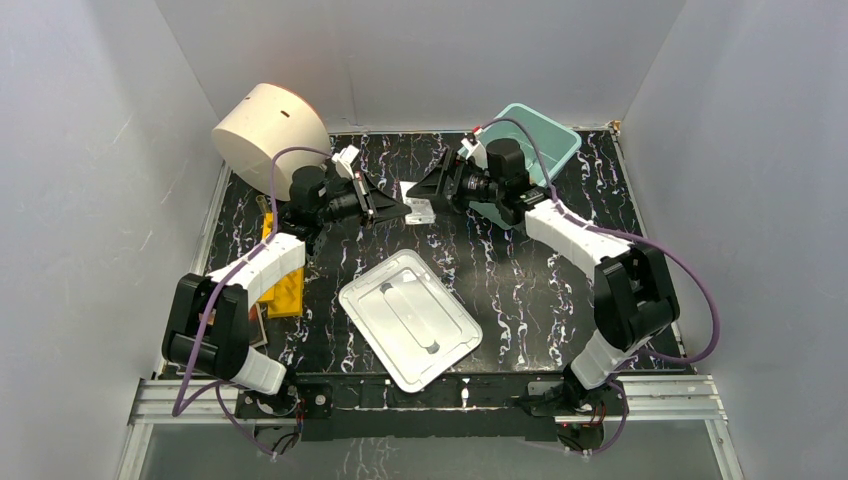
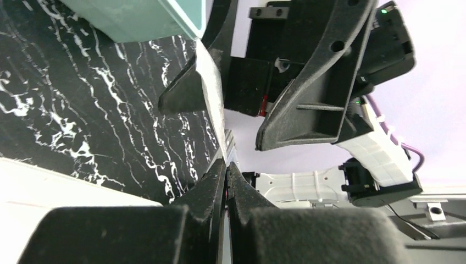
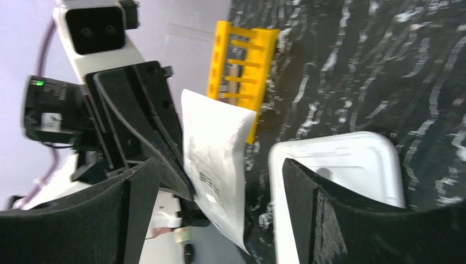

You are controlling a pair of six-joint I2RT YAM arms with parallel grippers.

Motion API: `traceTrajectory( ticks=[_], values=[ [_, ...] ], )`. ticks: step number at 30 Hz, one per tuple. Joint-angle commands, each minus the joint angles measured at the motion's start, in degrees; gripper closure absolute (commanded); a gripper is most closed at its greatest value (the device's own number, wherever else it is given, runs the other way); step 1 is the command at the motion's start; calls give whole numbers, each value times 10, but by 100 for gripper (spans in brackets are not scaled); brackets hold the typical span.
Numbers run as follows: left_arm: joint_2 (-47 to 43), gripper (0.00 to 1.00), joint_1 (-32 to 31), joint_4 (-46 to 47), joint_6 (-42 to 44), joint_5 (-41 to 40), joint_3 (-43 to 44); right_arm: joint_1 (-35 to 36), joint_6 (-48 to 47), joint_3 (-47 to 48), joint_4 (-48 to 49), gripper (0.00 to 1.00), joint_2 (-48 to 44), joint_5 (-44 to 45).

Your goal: Organize the chemistry lab equipment

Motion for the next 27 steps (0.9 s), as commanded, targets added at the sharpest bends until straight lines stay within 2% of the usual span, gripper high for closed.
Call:
traceTrajectory(
  ticks=[1,4,8,14,19,20,22,25,27],
  values=[
    [-21,100,-1,73,-28,40,17,0,108,-28,165,17,-30,-62],
    [-19,100,-2,66,-24,41,17,-3,104,-56,221,36,-55,-48],
    [-17,100,-1,51,-14,36,19,-10,104,-84,237,52,-72,-31],
    [-16,100,-1,30,1,30,20,-21,104,-114,255,65,-95,-9],
    [-11,98,0,17,5,29,29,-23,67,-88,206,95,-84,-12],
    [-10,93,-1,11,8,29,33,-25,52,-78,186,100,-81,-8],
    [-10,84,0,-6,17,25,39,-28,23,-59,150,100,-77,4],
    [-13,55,0,-65,48,6,53,-43,-23,-28,100,100,-75,24],
    [-15,41,0,-120,78,-18,62,-60,-55,-8,64,100,-76,50]
  ],
)
